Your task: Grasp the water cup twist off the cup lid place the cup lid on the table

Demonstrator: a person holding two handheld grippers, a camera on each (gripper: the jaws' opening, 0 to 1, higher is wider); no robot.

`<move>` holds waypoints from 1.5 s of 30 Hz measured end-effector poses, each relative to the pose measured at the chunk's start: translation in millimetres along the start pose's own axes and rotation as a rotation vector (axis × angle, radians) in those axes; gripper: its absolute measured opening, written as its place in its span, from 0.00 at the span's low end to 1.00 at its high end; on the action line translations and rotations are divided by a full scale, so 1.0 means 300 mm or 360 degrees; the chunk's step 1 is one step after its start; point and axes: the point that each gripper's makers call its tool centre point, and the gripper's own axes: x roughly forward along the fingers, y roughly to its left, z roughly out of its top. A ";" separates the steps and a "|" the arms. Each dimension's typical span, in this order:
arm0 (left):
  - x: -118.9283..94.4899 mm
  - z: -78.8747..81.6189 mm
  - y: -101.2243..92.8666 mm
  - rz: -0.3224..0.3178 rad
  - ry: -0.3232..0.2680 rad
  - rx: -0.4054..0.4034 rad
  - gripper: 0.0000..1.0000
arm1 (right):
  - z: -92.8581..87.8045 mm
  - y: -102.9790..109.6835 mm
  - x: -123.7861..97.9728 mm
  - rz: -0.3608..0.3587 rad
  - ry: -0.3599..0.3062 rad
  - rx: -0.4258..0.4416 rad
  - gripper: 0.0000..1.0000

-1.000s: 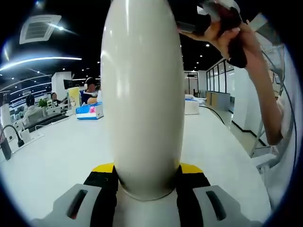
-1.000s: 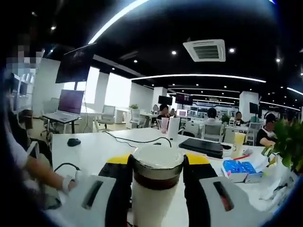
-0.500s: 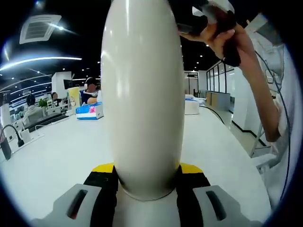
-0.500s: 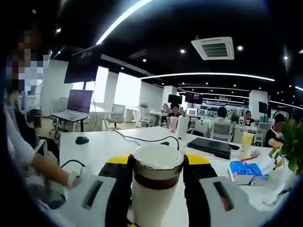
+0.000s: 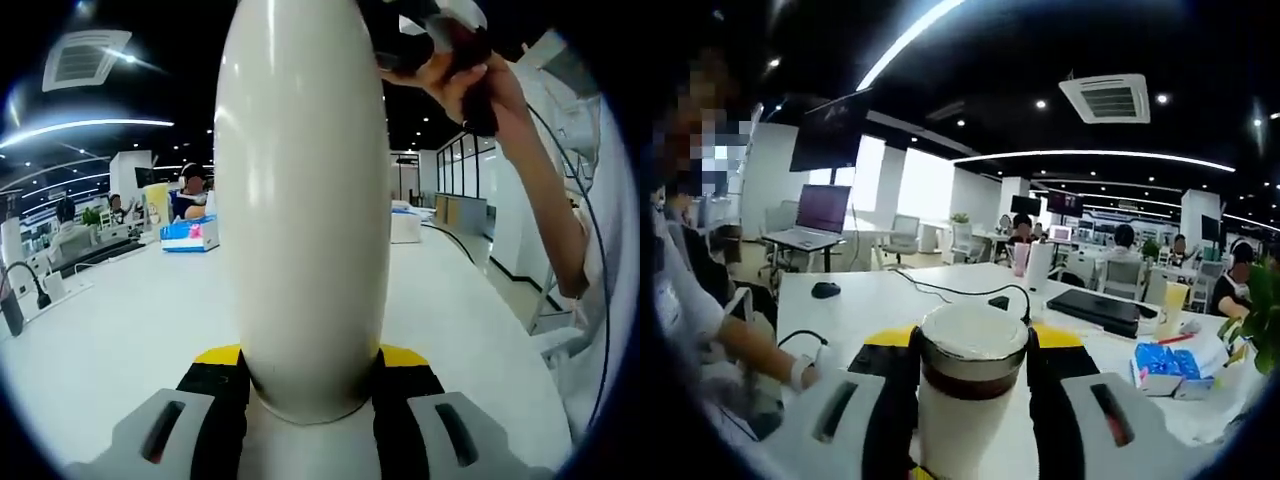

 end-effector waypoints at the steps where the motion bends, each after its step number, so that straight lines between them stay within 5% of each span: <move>1: 0.000 0.000 0.000 0.0000 0.0000 0.0000 0.50 | 0.000 0.000 0.000 0.0016 0.0002 0.0002 0.44; 45: 0.000 -0.001 0.003 0.0001 0.0001 -0.0004 0.50 | -0.006 0.017 0.005 0.0320 0.0055 -0.0020 0.44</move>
